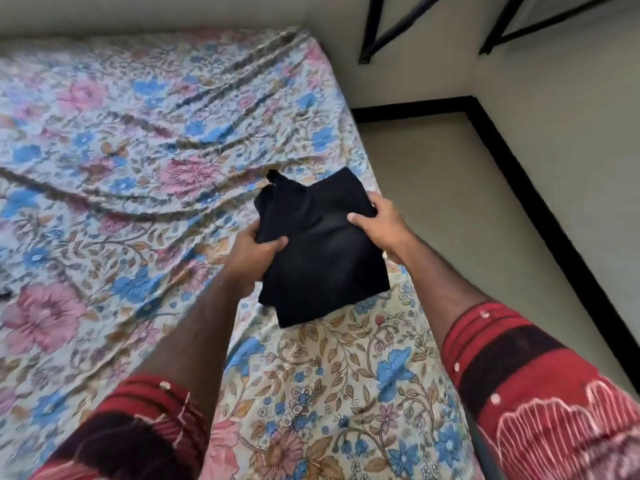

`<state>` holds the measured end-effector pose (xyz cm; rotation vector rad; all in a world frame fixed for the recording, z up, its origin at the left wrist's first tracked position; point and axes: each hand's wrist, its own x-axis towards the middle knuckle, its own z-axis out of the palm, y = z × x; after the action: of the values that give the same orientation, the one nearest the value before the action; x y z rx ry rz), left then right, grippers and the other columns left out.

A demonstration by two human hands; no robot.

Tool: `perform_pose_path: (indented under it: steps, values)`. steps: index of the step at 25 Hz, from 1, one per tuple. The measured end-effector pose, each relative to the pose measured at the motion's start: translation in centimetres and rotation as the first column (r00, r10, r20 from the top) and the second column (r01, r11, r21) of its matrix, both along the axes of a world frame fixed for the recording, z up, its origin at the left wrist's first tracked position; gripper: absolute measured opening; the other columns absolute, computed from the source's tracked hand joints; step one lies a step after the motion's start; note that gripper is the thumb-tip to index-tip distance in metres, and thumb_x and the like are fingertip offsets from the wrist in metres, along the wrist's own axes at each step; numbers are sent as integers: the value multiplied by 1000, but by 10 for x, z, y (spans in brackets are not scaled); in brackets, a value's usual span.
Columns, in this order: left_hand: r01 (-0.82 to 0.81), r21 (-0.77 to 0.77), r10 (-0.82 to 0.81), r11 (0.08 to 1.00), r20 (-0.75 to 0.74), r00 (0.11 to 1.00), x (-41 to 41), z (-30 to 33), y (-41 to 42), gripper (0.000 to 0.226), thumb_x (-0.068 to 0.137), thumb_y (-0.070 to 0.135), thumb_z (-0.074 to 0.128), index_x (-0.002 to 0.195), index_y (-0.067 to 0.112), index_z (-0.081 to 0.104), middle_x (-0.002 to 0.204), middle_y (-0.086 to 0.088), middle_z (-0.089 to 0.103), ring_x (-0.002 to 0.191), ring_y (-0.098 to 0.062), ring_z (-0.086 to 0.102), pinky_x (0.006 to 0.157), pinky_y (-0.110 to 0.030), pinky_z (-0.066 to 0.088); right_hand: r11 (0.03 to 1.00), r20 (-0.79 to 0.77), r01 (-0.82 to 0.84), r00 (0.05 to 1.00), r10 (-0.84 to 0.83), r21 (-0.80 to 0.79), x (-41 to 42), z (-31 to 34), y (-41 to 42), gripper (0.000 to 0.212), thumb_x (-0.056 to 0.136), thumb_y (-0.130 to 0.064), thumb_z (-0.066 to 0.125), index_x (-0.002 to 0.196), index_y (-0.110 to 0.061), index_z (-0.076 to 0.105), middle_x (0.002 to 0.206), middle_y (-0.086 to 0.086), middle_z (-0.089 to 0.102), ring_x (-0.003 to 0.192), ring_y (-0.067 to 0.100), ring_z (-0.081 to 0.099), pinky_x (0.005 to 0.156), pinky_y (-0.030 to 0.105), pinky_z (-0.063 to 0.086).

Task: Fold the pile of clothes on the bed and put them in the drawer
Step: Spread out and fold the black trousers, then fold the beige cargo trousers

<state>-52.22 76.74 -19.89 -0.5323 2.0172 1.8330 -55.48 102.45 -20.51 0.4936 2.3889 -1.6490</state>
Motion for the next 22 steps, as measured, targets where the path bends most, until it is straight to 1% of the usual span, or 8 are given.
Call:
perform_pose_path:
  steps: [2,4,9,11,13,15,17,22]
  values:
    - [21,-72,-19,997,27,999,-6,-9,4,44,87,17,81,125,23,60,112,1,75,93,-25,75,67,-44,63,990,80,-63,995,53,126,-7,-16,8,68,72,-32,82,137,-26,61,131,1,68,118,20,67,104,43,54]
    - [20,-177,-12,984,48,999,3,-19,4,50,84,14,83,125,25,55,115,-3,71,96,-25,72,77,-44,62,955,157,-160,980,122,252,5,-26,8,74,79,-22,82,147,-21,53,141,3,61,129,21,60,111,38,48]
    - [26,-336,-16,942,34,999,29,-19,-7,81,80,29,86,148,18,43,139,-8,59,115,-28,65,93,-51,58,816,13,-66,997,71,574,38,-18,-11,47,87,-20,74,132,-27,63,140,0,52,128,25,52,109,47,43]
    - [-5,-419,-3,908,-19,1000,39,-5,-11,78,83,32,83,148,18,42,136,-7,57,117,-27,61,98,-49,55,806,-50,-46,994,94,590,47,-6,-32,33,88,-19,70,120,-29,65,135,-5,50,123,24,52,105,50,41]
    - [-47,-425,34,904,-37,999,49,13,-18,61,87,32,80,139,16,50,119,-4,65,103,-22,66,89,-41,57,821,-61,-111,983,175,560,56,9,-57,26,90,-19,67,114,-29,65,131,-6,52,123,20,51,102,51,39]
    - [-42,-401,31,915,-34,999,66,33,-30,34,91,26,77,118,10,63,99,-7,72,83,-22,73,66,-31,57,823,-56,-193,963,262,535,66,26,-85,21,93,-21,66,112,-29,66,128,-6,54,121,18,52,100,50,38]
    - [-50,-400,27,915,-62,998,89,53,-48,17,92,19,75,98,5,68,86,-12,73,73,-25,75,52,-24,52,826,-70,-237,947,315,511,77,44,-116,16,94,-22,65,109,-29,67,121,-7,58,115,17,56,98,49,40]
    - [-143,-410,127,901,-67,990,170,110,-128,15,92,19,75,94,8,66,80,-14,73,65,-24,73,59,-31,54,808,-124,-358,879,461,468,121,88,-222,13,93,-24,63,104,-27,70,115,-1,65,101,25,65,92,48,52]
